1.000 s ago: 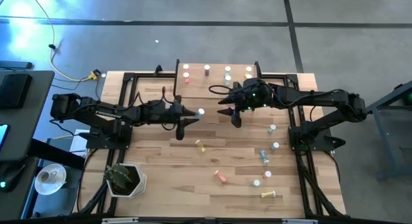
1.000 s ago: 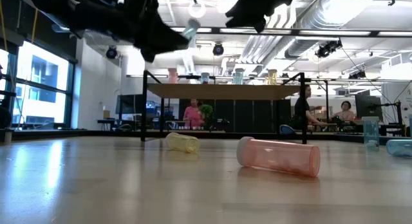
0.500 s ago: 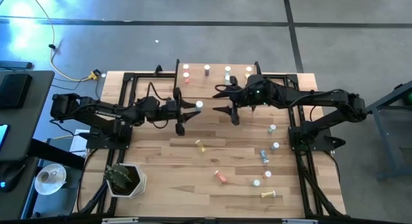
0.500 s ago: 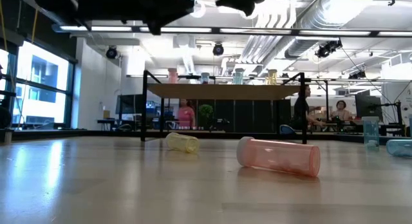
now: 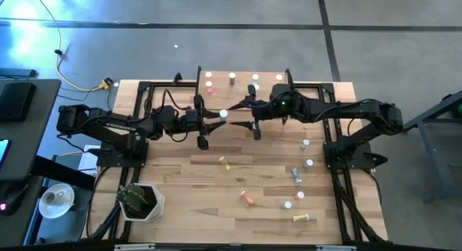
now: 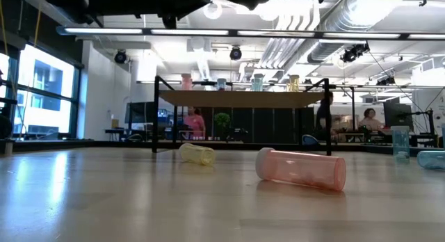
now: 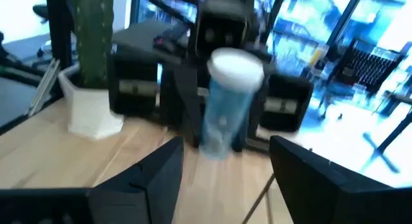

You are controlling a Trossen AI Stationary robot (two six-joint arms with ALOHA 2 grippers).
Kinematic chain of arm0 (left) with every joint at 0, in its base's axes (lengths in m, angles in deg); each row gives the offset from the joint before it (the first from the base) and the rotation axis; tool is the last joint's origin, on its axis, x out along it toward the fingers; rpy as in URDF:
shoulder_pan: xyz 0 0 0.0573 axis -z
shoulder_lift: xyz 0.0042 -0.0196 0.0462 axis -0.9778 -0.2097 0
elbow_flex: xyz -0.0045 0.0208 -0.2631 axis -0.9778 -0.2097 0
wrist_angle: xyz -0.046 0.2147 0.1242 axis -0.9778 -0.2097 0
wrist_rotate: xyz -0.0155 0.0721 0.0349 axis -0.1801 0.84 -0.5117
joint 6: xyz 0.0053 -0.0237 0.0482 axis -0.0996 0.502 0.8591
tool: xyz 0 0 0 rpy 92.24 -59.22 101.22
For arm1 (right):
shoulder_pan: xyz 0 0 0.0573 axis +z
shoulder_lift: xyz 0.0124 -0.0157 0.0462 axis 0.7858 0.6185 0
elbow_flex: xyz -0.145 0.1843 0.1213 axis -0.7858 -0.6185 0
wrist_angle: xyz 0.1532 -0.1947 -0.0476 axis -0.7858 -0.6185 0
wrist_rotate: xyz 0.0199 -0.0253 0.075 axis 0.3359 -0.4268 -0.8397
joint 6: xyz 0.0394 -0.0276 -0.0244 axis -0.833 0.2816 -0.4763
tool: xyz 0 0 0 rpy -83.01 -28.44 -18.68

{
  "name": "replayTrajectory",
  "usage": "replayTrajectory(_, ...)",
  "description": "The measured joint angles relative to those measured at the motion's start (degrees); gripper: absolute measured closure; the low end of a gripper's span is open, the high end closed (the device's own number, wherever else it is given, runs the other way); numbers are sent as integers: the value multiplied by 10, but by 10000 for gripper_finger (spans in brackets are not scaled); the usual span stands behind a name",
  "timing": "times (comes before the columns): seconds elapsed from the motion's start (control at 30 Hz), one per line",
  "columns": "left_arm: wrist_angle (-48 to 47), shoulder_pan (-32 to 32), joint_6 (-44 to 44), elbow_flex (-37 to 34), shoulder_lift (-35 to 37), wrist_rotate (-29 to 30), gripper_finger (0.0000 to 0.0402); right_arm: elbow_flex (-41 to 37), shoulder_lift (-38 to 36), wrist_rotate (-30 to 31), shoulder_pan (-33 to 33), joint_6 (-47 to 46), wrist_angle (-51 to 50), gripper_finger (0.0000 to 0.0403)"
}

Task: Pick and place medicine bottles onto shelf by color
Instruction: Put the blue pill bottle on the shelf aligned with the other blue pill bottle

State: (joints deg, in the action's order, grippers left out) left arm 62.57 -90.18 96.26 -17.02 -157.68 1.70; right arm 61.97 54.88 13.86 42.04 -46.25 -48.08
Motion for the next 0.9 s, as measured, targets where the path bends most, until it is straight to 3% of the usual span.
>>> replayTrajectory(0.9,2,-24,15,18,-5,-9,307,0,31,14,0,-44,119,180)
